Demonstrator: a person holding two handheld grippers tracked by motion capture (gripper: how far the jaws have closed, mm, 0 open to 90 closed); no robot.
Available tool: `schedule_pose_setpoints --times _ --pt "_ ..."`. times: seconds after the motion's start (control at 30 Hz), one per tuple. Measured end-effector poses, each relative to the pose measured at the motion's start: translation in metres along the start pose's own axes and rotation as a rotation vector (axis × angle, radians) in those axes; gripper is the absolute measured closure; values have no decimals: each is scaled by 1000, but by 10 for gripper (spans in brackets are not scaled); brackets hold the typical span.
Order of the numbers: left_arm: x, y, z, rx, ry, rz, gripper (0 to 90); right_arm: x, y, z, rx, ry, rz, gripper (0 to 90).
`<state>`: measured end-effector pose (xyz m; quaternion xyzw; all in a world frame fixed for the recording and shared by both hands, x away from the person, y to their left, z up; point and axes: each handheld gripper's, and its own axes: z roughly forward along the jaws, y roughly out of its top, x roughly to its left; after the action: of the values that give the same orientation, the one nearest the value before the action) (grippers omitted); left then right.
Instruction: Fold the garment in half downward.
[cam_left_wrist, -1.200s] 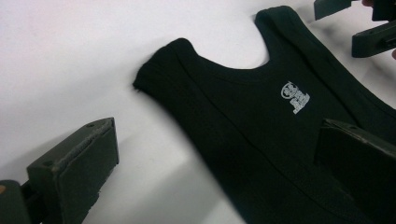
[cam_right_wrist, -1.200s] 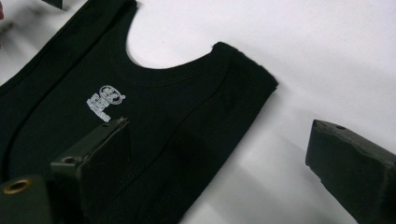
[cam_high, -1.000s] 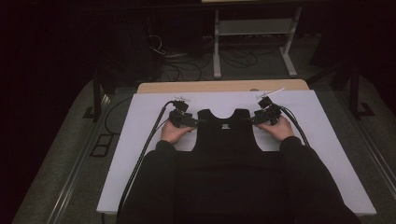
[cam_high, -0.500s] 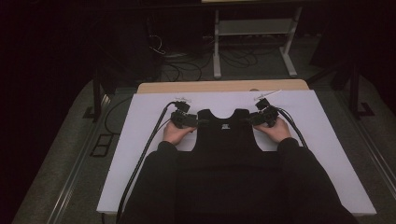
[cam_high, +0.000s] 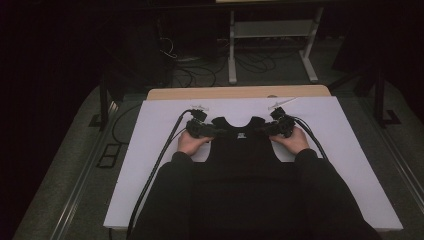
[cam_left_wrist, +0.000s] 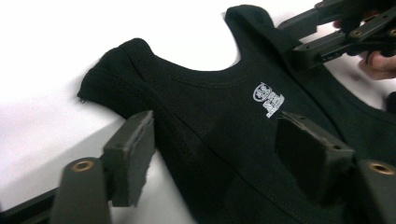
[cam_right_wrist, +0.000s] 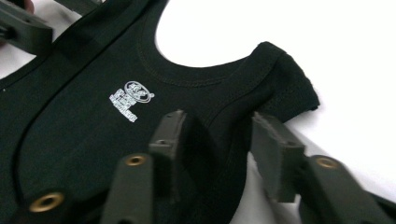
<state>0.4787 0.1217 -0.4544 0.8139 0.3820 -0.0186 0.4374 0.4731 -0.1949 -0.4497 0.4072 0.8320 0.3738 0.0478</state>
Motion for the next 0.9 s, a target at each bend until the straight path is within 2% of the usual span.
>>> schedule_pose_setpoints --times 0.17,0.33,0.47,0.5,0.53,0.6,0.67,0.77,0.8,0.9 --pt "-6 0 3 -3 48 21 427 1 -1 0 13 17 11 718" --pt "-13 -1 3 21 151 106 567 0 -2 1 15 56 45 807" --pt "-16 -5 6 -25 195 76 679 0 -3 1 9 54 49 819" --pt "-17 -6 6 -27 211 89 711 1 -3 1 9 54 53 821" --pt "-18 -7 7 -42 220 85 733 1 -4 0 3 52 54 821" --pt "-21 -8 8 -44 210 87 818 2 -5 0 -3 51 62 823" --pt "-24 -7 9 -24 231 109 843 2 -6 -1 -11 53 65 824" --pt "-28 0 9 42 253 143 853 2 -8 -3 -19 51 71 824" --pt "-28 2 8 56 252 146 855 2 -9 -3 -18 52 70 824" --pt "-29 2 6 46 236 121 855 3 -8 -7 -26 50 73 824"
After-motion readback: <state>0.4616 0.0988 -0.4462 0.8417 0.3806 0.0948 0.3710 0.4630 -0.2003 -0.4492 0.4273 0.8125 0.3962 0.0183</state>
